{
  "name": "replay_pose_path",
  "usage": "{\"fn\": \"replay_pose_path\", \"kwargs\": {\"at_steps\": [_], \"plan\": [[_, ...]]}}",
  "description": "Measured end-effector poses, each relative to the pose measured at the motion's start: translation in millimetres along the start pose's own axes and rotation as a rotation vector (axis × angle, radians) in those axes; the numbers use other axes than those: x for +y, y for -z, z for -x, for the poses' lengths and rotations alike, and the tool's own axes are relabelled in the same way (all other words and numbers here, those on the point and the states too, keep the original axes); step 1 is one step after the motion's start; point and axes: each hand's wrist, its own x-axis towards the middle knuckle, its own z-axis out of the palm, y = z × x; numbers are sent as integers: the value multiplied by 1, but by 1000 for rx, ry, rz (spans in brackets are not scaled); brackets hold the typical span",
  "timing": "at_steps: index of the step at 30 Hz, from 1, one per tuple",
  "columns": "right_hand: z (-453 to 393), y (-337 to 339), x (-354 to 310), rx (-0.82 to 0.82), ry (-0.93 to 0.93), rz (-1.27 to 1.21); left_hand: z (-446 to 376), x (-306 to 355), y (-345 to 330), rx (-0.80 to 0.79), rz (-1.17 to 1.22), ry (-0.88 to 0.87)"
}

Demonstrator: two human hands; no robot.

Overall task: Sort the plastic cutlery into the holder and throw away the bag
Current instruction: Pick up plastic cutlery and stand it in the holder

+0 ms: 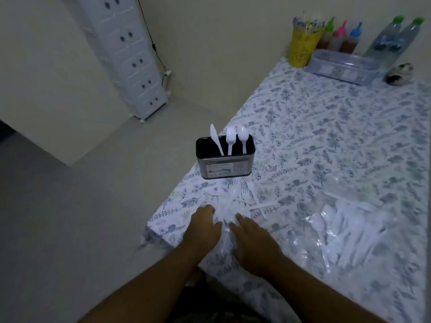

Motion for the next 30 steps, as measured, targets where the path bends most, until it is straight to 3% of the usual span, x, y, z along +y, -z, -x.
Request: {"fn": "replay_pose_path", "kwargs": {"at_steps": [3, 6, 12, 19, 24, 28, 30], "plan": [[-1, -10, 1, -78, -19, 10, -1, -7, -9, -21, 17, 19], [3, -19, 3, -34, -72, 8, -1, -17, -8, -16, 83, 41], [-1, -16, 2, 127, -332, -145, -13, -40, 13, 55, 173, 67], [-28, -11, -15, 428, -253, -33, -25, -39, 25, 69, 274, -76], [-57, 1, -28, 401, -239, 7, -34, -32, 31, -71, 393, -231], [-55, 9, -16, 376, -369, -121, -41, -32, 31, -12, 338, -157], [-51, 11, -11, 406, -458, -226, -42, -33, 27, -88, 200, -132]]}}
